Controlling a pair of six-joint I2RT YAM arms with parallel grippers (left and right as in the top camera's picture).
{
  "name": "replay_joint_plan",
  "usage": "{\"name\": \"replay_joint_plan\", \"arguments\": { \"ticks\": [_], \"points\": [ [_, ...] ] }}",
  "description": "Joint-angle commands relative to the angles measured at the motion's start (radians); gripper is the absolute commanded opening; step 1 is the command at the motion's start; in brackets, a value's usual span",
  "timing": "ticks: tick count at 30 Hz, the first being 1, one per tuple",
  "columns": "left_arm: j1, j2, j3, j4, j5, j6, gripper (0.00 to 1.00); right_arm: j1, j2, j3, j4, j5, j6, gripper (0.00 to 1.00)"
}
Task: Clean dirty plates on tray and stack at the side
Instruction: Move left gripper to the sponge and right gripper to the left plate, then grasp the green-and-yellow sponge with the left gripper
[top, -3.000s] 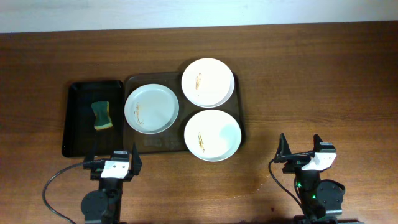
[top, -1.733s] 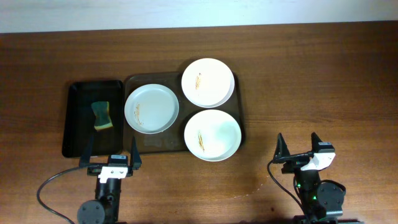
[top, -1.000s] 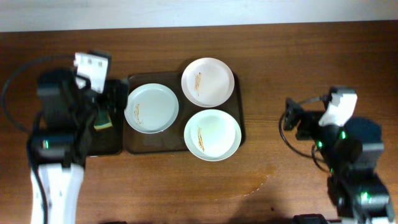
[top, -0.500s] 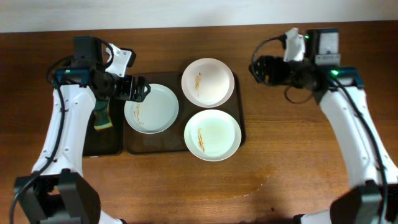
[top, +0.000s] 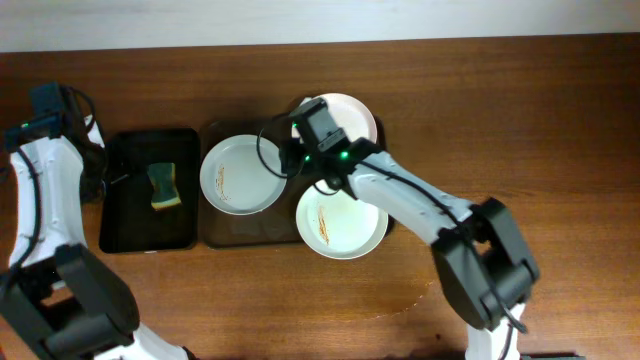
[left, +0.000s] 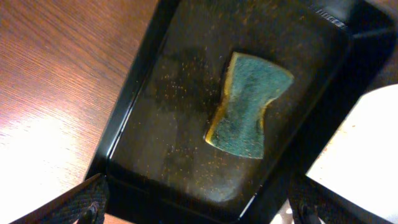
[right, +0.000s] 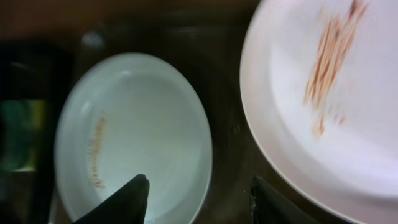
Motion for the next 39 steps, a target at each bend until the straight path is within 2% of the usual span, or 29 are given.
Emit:
{"name": "replay_joint_plan", "arguments": {
  "ticks": [1,3,5,9,11,14,15,16,20,26,28,29,30,32,34,39],
  "points": [
    [0.004,0.052,0.019,0.014,-0.019,-0.014,0.90,0.009,0.104,0.164,-0.114,0.040,0.012,0.52],
    [0.004,0.054,0.019,0.019,-0.022,-0.013,0.89,0.009,0.174,0.286,-0.217,0.040,-0.023,0.52],
    [0.004,0.056,0.019,0.033,-0.022,-0.013,0.89,0.009,0.245,0.370,-0.270,0.006,-0.032,0.48],
    [0.004,0.058,0.019,0.039,-0.022,-0.013,0.89,0.019,0.281,0.369,-0.277,-0.009,-0.032,0.34],
    [0.004,0.062,0.019,0.040,-0.022,-0.013,0.81,0.025,0.293,0.369,-0.290,-0.009,-0.035,0.33],
    [0.004,0.063,0.018,0.043,-0.022,-0.013,0.80,0.031,0.324,0.369,-0.294,-0.039,-0.036,0.32],
    [0.004,0.063,0.017,0.044,-0.022,-0.013,0.80,0.034,0.334,0.369,-0.295,-0.043,-0.036,0.28],
    [0.004,0.063,0.016,0.044,-0.021,-0.005,0.80,0.039,0.338,0.369,-0.293,-0.043,-0.036,0.16],
    [0.003,0.074,0.015,0.070,-0.020,0.036,0.80,0.062,0.341,0.369,-0.277,-0.023,-0.040,0.04],
    [-0.041,0.151,0.015,0.082,-0.013,0.055,0.78,0.058,0.343,0.369,-0.280,-0.005,-0.043,0.04],
    [-0.063,0.181,0.015,0.089,-0.014,0.055,0.73,0.056,0.343,0.369,-0.281,-0.004,-0.043,0.04],
    [-0.074,0.196,0.015,0.089,-0.014,0.054,0.63,0.056,0.343,0.369,-0.282,-0.005,-0.043,0.04],
    [-0.080,0.209,0.015,0.089,-0.014,0.054,0.57,0.056,0.343,0.369,-0.282,-0.005,-0.043,0.04],
    [-0.087,0.238,0.013,0.100,-0.014,0.054,0.52,0.056,0.343,0.369,-0.282,-0.004,-0.043,0.04],
    [-0.087,0.277,0.013,0.123,-0.013,0.054,0.38,0.056,0.343,0.369,-0.282,-0.004,-0.043,0.04],
    [-0.093,0.325,0.013,0.159,0.050,0.054,0.36,0.056,0.343,0.369,-0.281,-0.004,-0.043,0.04]
  ]
}}
